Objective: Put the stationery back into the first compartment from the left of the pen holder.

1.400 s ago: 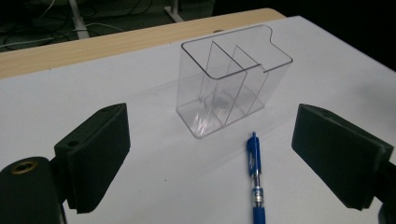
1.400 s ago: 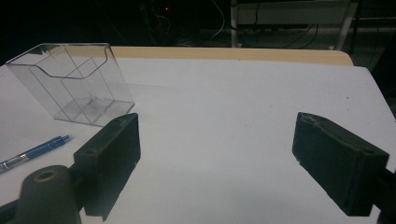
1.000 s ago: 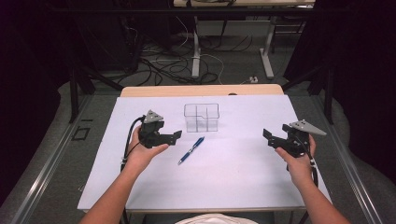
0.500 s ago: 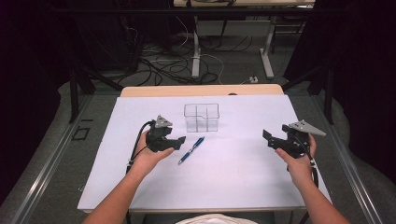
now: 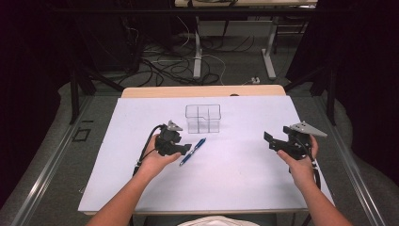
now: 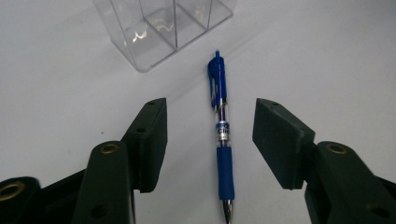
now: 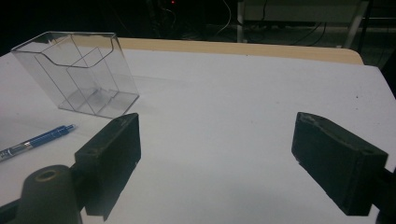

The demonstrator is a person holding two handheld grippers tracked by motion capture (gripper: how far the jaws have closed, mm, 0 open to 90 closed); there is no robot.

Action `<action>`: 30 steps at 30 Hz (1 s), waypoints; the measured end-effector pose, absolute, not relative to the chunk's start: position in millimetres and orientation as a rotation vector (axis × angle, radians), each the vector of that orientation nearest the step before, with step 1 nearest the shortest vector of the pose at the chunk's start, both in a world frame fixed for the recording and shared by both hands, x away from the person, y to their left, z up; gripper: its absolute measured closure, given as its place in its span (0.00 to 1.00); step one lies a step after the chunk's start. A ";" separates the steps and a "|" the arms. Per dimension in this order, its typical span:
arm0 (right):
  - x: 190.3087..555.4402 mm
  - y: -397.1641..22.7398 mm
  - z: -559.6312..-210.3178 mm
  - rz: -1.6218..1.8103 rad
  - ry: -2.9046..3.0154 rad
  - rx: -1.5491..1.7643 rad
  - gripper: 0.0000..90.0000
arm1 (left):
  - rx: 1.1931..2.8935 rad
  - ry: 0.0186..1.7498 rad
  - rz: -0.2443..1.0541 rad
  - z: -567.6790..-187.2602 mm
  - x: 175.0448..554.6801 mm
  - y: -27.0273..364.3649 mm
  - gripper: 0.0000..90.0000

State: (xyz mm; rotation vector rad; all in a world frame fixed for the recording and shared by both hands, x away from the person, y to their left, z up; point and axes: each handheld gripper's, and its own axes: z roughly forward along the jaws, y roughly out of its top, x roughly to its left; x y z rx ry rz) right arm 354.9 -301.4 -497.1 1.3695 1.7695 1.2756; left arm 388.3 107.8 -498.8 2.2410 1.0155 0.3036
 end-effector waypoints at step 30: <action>356.2 -302.2 -499.1 1.270 1.773 1.370 0.17 | 2.381 1.109 0.138 -525.3 397.1 93.3 0.76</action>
